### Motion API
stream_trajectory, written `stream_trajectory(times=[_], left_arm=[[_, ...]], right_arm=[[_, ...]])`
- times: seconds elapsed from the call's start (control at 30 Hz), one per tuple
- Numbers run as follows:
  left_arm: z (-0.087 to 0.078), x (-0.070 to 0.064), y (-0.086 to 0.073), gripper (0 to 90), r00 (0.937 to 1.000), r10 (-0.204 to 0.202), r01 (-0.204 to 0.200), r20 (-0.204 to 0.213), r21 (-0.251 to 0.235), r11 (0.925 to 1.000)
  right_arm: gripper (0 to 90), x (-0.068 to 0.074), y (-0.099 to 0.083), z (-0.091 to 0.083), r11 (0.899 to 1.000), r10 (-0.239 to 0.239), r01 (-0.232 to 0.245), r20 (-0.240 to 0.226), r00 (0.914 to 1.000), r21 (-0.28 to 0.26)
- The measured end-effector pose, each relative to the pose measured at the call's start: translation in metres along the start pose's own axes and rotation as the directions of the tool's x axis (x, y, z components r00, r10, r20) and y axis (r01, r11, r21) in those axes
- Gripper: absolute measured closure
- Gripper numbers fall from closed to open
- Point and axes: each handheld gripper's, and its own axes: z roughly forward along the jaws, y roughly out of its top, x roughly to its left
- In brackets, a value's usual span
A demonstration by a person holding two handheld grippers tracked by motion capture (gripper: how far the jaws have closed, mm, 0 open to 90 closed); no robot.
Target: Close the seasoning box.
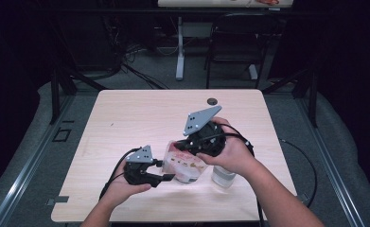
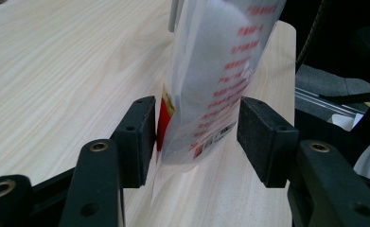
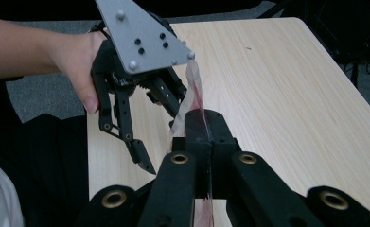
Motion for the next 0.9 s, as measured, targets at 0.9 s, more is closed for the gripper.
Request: stream_trajectory(times=[0.9], left_arm=[[0.017,0.005,-0.012,44.0,0.9963,0.003,-0.002,0.086,-0.012,0.9999]], right_arm=[[90.0,0.004,0.007,0.001,0.999,-0.036,0.036,-0.037,0.9987,-0.001]])
